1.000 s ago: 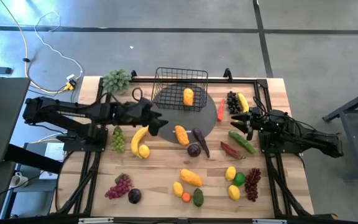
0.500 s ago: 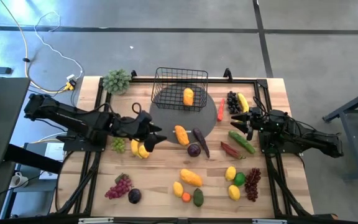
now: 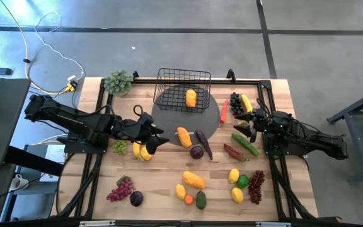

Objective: Build produce basket
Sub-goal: Put the lemon into the black wire basket

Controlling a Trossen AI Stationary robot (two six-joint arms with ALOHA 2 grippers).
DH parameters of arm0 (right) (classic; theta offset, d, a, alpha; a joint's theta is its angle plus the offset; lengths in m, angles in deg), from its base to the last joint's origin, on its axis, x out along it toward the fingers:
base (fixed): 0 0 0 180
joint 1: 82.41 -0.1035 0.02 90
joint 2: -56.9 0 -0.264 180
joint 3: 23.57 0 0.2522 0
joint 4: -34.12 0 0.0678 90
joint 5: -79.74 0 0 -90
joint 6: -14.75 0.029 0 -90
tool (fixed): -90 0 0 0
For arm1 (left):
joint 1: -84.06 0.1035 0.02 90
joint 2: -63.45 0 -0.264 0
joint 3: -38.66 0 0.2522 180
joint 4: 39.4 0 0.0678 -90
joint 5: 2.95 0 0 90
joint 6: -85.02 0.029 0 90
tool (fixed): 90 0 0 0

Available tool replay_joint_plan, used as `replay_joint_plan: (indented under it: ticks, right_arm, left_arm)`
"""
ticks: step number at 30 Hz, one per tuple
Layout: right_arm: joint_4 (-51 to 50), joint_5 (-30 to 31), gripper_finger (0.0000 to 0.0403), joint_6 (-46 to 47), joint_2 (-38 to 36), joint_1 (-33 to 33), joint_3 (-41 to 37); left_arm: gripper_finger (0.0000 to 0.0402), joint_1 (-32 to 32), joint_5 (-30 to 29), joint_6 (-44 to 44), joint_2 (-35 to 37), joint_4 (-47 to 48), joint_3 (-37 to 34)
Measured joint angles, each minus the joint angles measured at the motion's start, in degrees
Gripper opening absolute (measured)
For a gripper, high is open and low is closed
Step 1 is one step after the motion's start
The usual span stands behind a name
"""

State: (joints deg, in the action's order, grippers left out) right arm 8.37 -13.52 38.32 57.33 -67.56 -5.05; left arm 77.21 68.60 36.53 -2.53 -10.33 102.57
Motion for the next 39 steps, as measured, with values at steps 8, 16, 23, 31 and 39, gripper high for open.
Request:
replay_joint_plan:
  ticks: [8, 16, 23, 31, 39]
  right_arm:
    - [0.00, 0.04, 0.0330, -3.39, -0.01, -0.02, 0.00]
    - [0.04, 0.04, 0.0330, 2.85, -0.01, -0.02, 0.00]
    - [2.52, 0.03, 0.0330, 12.65, -0.02, -0.02, 0.00]
    - [6.31, 2.00, 0.0330, 27.09, 0.00, -0.01, 0.00]
    - [14.76, 8.23, 0.0330, 33.59, 0.00, -0.01, 0.03]
  left_arm:
    - [0.0299, 0.12, -0.32, -1.65, 0.00, 3.87, 0.00]
    - [0.0299, 0.90, -0.34, -8.43, -0.02, 15.64, 0.00]
    - [0.0299, 1.33, -0.23, -6.62, -0.02, 19.47, 0.00]
    - [0.0300, 3.74, 2.41, -0.64, 0.37, 21.79, 0.00]
    - [0.0299, 6.27, 2.09, 2.50, 0.37, 21.77, -0.02]
